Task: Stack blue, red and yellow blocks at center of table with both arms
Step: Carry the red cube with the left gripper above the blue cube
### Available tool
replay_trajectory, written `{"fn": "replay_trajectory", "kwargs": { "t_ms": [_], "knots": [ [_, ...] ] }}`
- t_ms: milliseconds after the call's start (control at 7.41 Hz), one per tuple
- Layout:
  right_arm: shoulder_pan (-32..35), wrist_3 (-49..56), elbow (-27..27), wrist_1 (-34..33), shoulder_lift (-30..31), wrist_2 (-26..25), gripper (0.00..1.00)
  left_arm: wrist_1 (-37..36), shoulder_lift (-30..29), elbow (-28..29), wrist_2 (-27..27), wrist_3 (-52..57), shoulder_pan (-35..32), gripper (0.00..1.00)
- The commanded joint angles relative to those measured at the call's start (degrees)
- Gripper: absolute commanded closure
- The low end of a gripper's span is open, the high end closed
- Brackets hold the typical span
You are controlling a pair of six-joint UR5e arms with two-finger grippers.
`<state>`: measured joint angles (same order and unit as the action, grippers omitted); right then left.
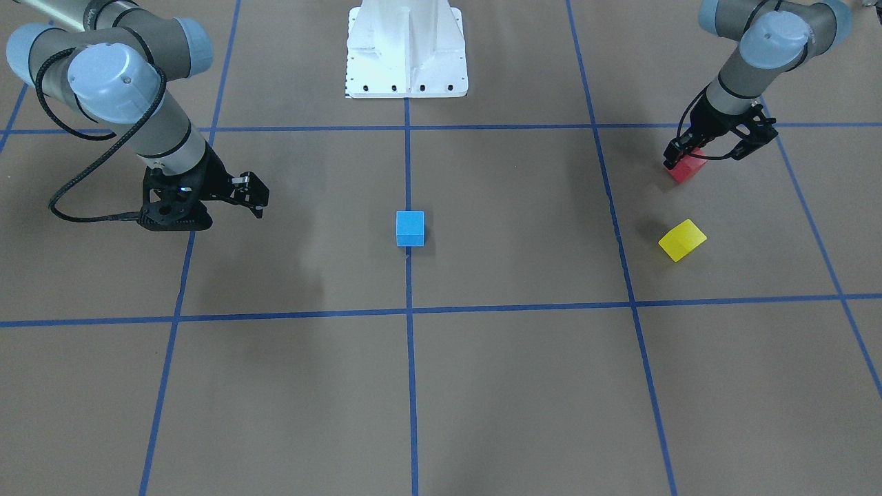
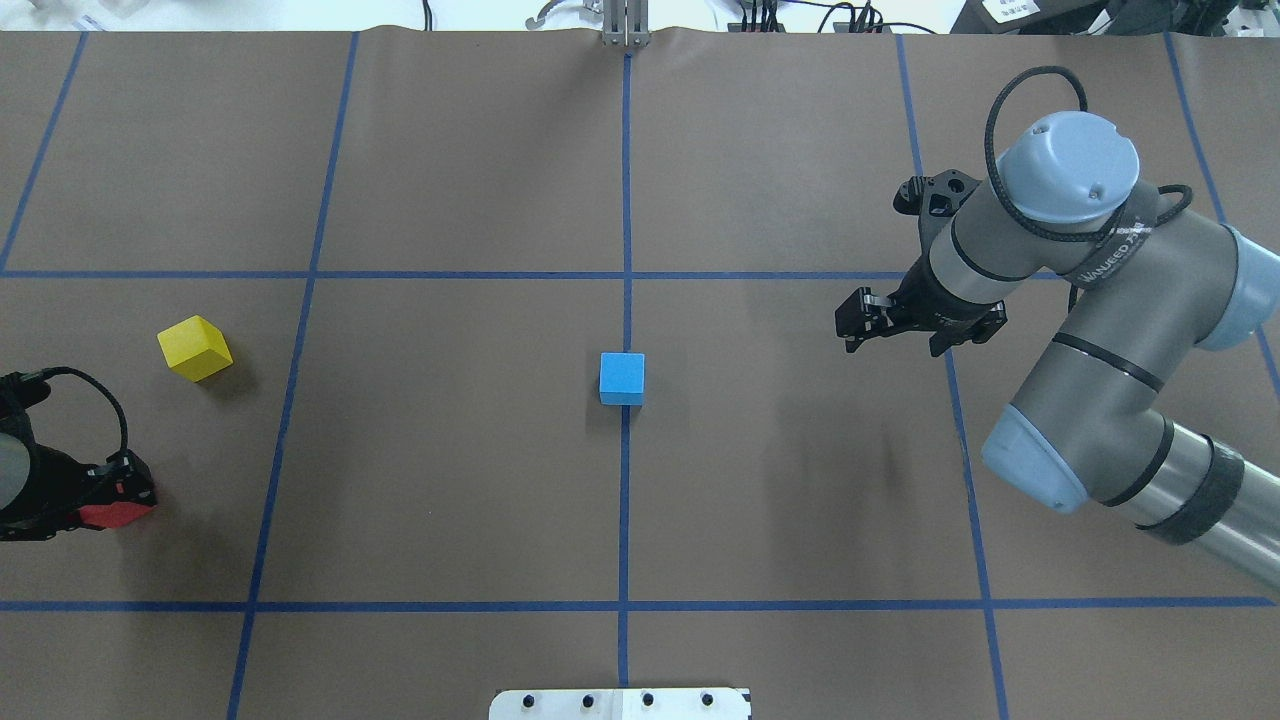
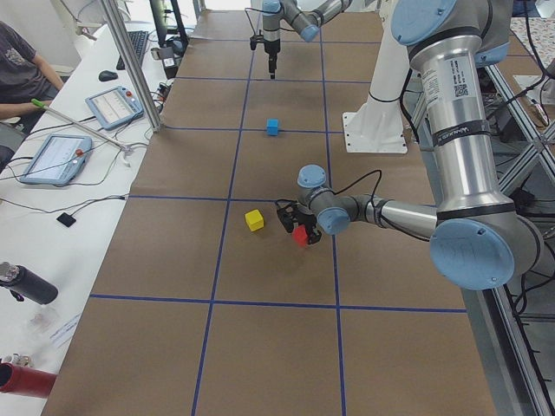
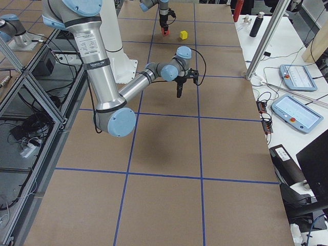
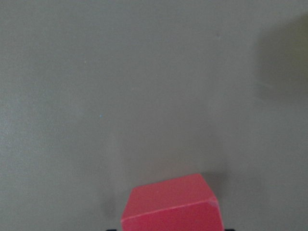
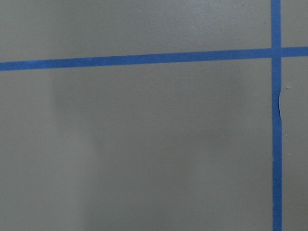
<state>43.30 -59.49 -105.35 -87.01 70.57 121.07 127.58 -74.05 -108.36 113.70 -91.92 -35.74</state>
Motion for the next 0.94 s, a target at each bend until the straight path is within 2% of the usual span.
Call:
{"fn": "replay_trajectory", "kwargs": {
  "t_ms": [0,135,270,405,540,675,810],
  "knots": [
    [0.0,0.0,0.1,0.0,0.1,-0.1,0.0,-3.1,-1.1,-6.0,0.6,0.5,0.1,1.0],
    [0.0,0.0,0.3,0.0,0.3,-0.1,0.0,-7.2,-6.6,-7.4,0.6,3.7,0.4,1.0],
    [0.0,0.1,0.2,0.1,0.9,-0.1,0.0,-13.4,-14.6,-7.5,0.6,12.6,0.3,1.0],
    [0.4,0.2,0.3,0.2,1.3,-0.1,0.0,-24.8,-24.1,-7.7,0.6,20.5,0.2,1.0],
    [1.2,0.5,0.2,0.2,1.8,-0.1,0.0,-37.8,-36.1,-6.7,0.6,25.6,0.3,1.0],
    [2.3,3.3,0.2,0.2,3.1,-0.1,0.0,-46.0,-45.4,-4.0,0.4,31.2,0.4,1.0],
    [4.3,8.0,0.3,0.2,5.1,0.2,0.0,-46.5,-49.9,-0.7,0.0,34.6,0.8,1.0]
  ]
}}
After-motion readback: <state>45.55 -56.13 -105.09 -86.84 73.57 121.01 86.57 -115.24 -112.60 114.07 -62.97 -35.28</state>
